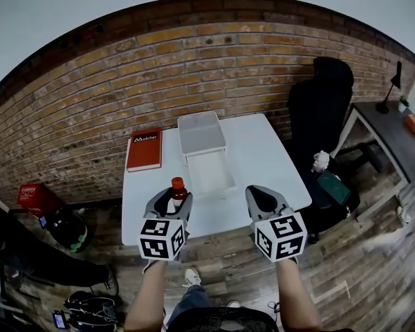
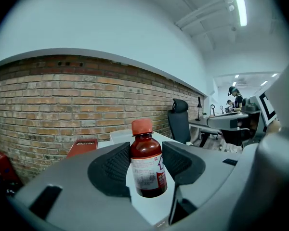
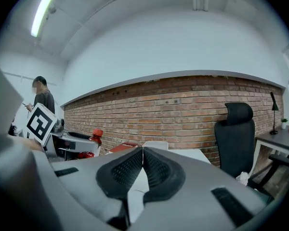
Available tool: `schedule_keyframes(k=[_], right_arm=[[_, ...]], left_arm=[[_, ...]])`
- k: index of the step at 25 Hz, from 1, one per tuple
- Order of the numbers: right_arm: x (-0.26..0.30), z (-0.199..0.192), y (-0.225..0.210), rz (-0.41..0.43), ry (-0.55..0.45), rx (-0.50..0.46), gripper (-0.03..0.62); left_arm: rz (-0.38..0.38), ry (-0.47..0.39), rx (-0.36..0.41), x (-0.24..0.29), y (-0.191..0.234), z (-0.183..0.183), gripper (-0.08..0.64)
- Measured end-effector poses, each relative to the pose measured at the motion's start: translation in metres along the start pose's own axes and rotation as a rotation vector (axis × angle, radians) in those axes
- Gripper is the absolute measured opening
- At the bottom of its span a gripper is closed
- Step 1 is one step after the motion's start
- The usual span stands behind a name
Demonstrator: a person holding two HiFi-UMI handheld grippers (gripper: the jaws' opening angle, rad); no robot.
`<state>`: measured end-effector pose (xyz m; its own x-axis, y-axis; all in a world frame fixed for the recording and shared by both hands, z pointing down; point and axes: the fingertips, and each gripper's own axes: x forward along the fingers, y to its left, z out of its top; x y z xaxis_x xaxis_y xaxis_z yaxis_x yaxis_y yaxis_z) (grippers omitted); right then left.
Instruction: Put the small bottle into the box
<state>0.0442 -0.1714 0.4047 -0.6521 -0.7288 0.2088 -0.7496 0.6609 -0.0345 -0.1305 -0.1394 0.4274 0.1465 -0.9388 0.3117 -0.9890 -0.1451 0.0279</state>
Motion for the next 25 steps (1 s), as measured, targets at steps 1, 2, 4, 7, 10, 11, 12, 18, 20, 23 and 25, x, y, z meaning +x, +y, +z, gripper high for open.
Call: schedule_keyframes(k=[1, 2, 4, 7, 10, 11, 12, 18, 20, 23, 25], right_arm=[[0.009, 0.001, -0.002, -0.008, 0.002, 0.002, 0.020], [0.018, 0.002, -0.004, -0.018, 0.003, 0.005, 0.020], [0.037, 0.007, -0.007, -0.039, 0.003, 0.011, 0.020], [0.065, 0.016, -0.011, -0.064, 0.007, 0.013, 0.020], [0.090, 0.027, -0.013, -0.090, 0.010, 0.010, 0.020], [0.098, 0.031, -0.012, -0.097, 0.011, 0.008, 0.020], [0.106, 0.034, -0.010, -0.103, 0.012, 0.006, 0.020], [0.146, 0.048, -0.002, -0.137, 0.023, -0.014, 0.020], [0.155, 0.050, -0.001, -0.154, 0.027, -0.018, 0.020], [0.164, 0.051, -0.001, -0.176, 0.035, -0.019, 0.020], [0.165, 0.050, -0.005, -0.195, 0.038, -0.018, 0.020]], left_arm=[[-0.009, 0.001, 0.002, 0.009, 0.006, 0.001, 0.222], [-0.019, 0.002, 0.005, 0.017, 0.012, 0.003, 0.222], [-0.040, 0.005, 0.014, 0.034, 0.024, 0.009, 0.222], [-0.070, 0.007, 0.024, 0.058, 0.042, 0.021, 0.222], [-0.102, 0.002, 0.028, 0.079, 0.060, 0.033, 0.222], [-0.113, -0.001, 0.030, 0.085, 0.065, 0.037, 0.222], [-0.124, -0.003, 0.032, 0.090, 0.071, 0.040, 0.222], [-0.180, -0.004, 0.021, 0.116, 0.103, 0.049, 0.222], [-0.197, -0.006, 0.019, 0.123, 0.111, 0.052, 0.222], [-0.219, -0.005, 0.011, 0.134, 0.121, 0.053, 0.222], [-0.236, -0.002, 0.014, 0.142, 0.122, 0.054, 0.222]])
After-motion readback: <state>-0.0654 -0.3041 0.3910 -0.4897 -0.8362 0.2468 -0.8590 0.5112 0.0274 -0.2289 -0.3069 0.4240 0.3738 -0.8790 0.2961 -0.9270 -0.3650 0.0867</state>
